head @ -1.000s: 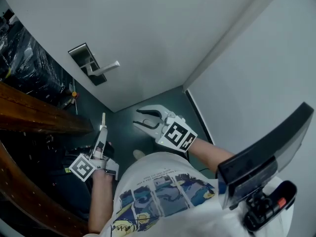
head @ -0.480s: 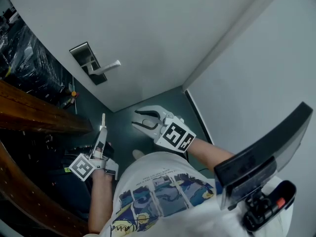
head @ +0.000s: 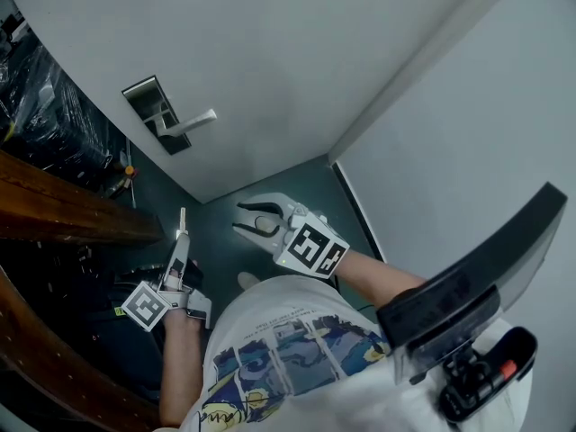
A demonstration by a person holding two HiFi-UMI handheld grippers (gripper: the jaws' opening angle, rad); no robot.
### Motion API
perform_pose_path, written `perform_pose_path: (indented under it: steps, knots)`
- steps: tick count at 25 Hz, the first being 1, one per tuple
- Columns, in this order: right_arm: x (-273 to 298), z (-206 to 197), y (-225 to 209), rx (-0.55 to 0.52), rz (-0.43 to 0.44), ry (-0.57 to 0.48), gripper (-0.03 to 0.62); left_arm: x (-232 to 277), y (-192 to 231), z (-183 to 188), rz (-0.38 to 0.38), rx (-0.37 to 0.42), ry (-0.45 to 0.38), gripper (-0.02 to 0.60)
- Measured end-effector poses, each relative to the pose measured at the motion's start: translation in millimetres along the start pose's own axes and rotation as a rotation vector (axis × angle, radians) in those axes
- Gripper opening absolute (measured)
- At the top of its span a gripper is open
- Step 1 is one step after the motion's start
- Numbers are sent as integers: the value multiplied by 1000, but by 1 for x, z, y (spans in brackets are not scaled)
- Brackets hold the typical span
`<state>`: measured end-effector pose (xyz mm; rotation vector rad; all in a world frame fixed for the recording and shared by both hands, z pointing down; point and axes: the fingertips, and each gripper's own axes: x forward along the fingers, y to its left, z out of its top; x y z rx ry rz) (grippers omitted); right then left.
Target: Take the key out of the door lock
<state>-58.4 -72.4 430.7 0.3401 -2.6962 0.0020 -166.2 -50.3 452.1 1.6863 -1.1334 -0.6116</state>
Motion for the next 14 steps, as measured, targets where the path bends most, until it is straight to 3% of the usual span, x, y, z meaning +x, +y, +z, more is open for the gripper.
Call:
perform_pose_path:
  steps: [14]
  knots:
    - [3,3,-1,14,-7,8,137,2,0,1,-4,-26,13,25]
